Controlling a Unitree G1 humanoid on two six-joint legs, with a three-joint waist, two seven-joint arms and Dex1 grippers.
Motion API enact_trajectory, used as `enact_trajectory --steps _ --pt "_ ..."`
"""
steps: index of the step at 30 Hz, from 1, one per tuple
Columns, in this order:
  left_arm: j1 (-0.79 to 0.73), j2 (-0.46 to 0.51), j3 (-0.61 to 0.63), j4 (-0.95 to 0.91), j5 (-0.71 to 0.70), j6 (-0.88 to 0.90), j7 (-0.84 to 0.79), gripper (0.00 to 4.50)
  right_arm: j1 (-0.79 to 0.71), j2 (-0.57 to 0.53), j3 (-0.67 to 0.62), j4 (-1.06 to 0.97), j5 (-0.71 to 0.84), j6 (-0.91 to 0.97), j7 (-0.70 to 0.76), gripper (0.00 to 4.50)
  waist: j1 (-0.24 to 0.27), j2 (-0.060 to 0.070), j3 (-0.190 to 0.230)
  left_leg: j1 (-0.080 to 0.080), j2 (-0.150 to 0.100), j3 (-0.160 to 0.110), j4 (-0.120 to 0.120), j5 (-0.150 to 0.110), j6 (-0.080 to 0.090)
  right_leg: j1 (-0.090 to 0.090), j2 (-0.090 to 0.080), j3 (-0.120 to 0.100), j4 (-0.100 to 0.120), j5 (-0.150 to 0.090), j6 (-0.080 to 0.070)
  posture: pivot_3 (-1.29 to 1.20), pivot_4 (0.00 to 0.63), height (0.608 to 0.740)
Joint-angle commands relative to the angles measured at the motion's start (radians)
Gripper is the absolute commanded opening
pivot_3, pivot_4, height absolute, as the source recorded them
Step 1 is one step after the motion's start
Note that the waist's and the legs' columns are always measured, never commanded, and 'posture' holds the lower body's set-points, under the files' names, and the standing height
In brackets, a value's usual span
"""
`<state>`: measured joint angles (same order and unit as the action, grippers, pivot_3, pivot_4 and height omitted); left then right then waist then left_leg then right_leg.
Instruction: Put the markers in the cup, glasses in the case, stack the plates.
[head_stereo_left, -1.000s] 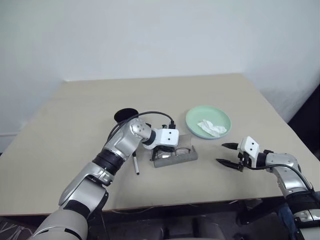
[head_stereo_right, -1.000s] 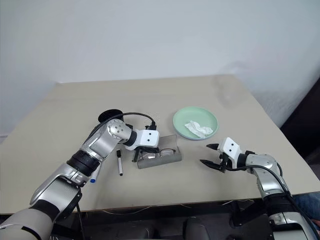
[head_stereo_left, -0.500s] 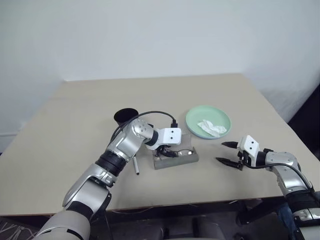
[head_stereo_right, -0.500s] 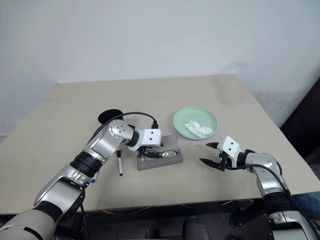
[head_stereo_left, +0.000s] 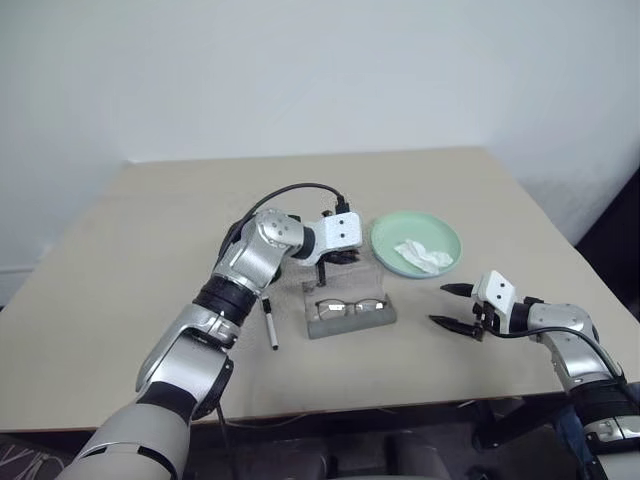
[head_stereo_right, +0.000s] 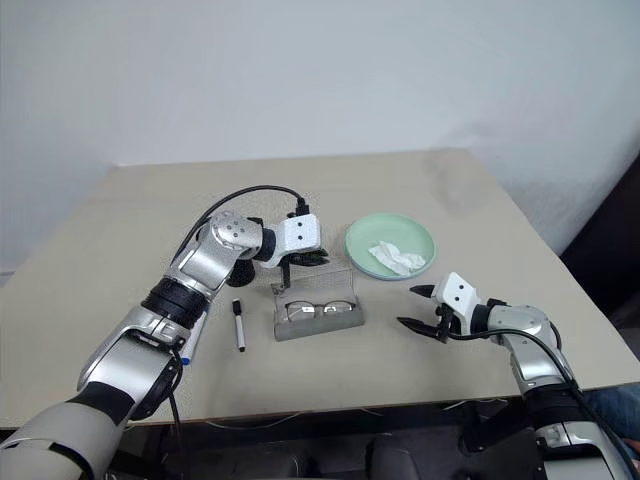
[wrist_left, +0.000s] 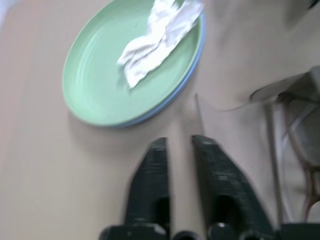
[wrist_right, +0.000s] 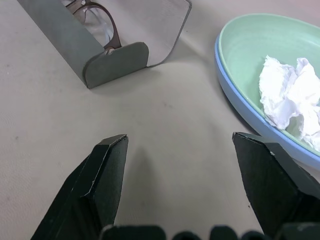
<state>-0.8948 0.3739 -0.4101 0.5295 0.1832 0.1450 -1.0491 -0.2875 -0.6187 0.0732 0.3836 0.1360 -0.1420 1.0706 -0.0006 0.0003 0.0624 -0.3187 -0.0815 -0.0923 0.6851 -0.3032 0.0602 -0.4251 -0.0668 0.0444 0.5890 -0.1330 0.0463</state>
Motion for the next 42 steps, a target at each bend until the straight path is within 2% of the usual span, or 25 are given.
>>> enact_trajectory --steps 1,7,11,16,23,30,37,42 --pt "-0.042 -0.008 0.029 0.055 0.005 -0.024 0.045 0.05 -0.014 -0.005 -0.010 -0.093 0.030 0.019 0.013 3.62 0.000 0.000 0.000 0.000 0.000 0.000 0.000 0.000 0.000 0.000 0.000 0.000 0.000 0.000 0.000 0.00 0.000 0.740" --pt "-0.072 -0.019 0.016 0.190 0.018 -0.053 0.059 0.05 -0.016 0.001 -0.018 -0.158 0.055 0.053 0.013 3.62 0.000 0.000 0.000 -0.001 0.000 0.000 0.000 0.000 0.000 0.000 0.000 0.000 -0.001 0.001 0.001 0.00 0.000 0.740" --pt "-0.044 -0.005 -0.023 0.182 0.036 -0.090 -0.009 0.05 -0.020 0.004 -0.020 -0.171 0.057 0.058 0.010 3.62 0.000 0.000 0.000 -0.001 0.000 0.000 0.000 0.000 0.000 0.000 0.000 0.000 -0.001 0.001 0.001 0.00 0.000 0.740" --pt "0.000 0.015 -0.033 0.109 0.024 -0.088 -0.097 0.05 -0.021 0.006 -0.029 -0.188 0.068 0.065 0.010 3.62 0.000 0.000 0.000 -0.001 0.000 0.000 0.000 -0.001 0.001 -0.001 0.000 0.000 -0.001 0.001 0.001 0.00 0.000 0.740" --pt "0.079 0.056 -0.029 -0.088 -0.012 -0.033 -0.207 0.05 -0.023 0.003 -0.028 -0.174 0.070 0.060 0.009 3.62 0.000 0.000 0.000 -0.002 0.000 0.000 0.000 -0.001 0.001 -0.001 0.000 0.000 -0.001 0.001 0.001 0.00 0.000 0.740" --pt "0.170 0.079 -0.037 -0.268 -0.037 0.050 -0.253 0.05 -0.028 0.009 -0.022 -0.165 0.066 0.057 0.008 3.62 0.000 0.000 0.000 -0.001 0.000 0.000 0.001 -0.001 0.001 -0.001 0.000 0.000 0.000 0.001 0.001 0.00 0.000 0.740" --pt "0.205 0.098 -0.035 -0.300 -0.024 0.074 -0.221 0.05 -0.036 0.014 -0.015 -0.164 0.064 0.058 0.012 3.62 0.000 0.000 0.000 0.000 0.001 0.001 0.001 -0.001 0.001 -0.001 0.000 0.000 0.000 0.001 0.001 0.00 0.000 0.740" --pt "0.217 0.071 0.076 -0.332 -0.076 0.180 -0.085 0.05 -0.041 0.019 -0.006 -0.166 0.064 0.055 0.021 3.62 0.000 0.000 0.000 0.000 0.001 0.001 0.001 -0.001 0.001 -0.001 0.000 0.000 0.000 0.001 0.001 0.00 0.000 0.740"
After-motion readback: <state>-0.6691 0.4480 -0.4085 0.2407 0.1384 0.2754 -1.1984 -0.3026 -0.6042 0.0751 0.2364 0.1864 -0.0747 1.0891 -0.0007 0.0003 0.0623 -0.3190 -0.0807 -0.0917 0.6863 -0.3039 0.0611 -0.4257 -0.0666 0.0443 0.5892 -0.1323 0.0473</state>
